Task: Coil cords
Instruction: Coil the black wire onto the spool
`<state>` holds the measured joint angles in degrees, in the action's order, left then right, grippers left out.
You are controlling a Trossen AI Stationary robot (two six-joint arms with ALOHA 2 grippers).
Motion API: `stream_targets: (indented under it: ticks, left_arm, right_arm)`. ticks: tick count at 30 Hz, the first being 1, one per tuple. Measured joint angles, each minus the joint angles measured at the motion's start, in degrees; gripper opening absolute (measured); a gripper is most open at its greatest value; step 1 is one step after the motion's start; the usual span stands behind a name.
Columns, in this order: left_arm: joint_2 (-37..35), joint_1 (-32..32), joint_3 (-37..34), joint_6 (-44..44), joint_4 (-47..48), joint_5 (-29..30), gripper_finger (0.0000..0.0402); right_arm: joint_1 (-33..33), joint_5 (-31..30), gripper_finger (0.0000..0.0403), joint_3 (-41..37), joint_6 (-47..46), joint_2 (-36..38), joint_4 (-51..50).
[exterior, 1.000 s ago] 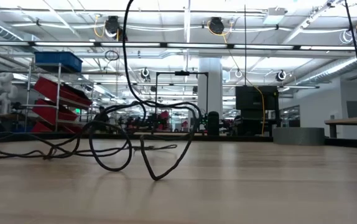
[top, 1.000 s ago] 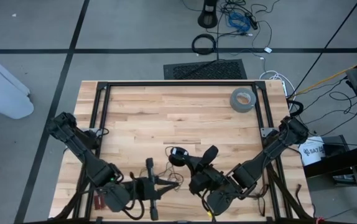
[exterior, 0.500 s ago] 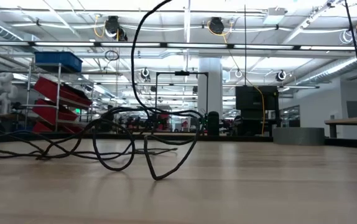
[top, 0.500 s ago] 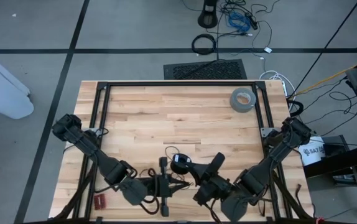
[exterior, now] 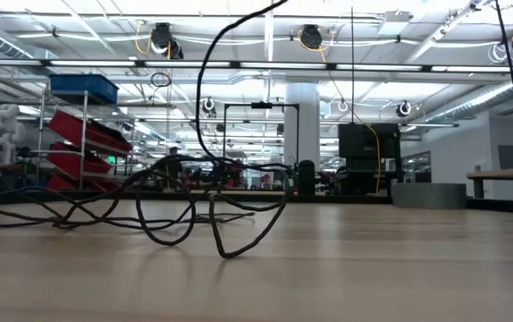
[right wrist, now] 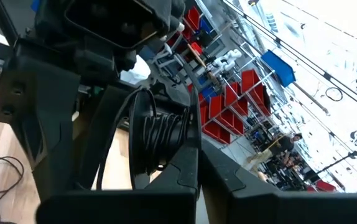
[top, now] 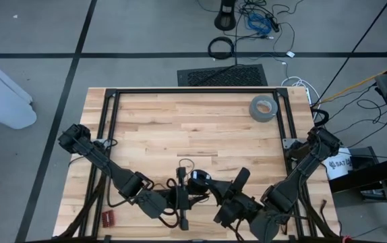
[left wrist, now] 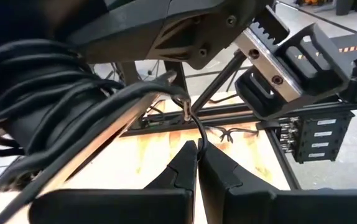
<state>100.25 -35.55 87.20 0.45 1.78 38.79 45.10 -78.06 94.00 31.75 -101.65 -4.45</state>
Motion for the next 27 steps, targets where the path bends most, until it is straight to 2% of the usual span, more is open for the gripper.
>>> stream_targets:
  ticks: [27]
  left_arm:
    - [0.0,-0.9,0.0,0.4,-7.4,0.0,0.0012]
  right_arm:
    - [-1.2,0.1,0.0000,0.0,-1.3,0.0,-0.6]
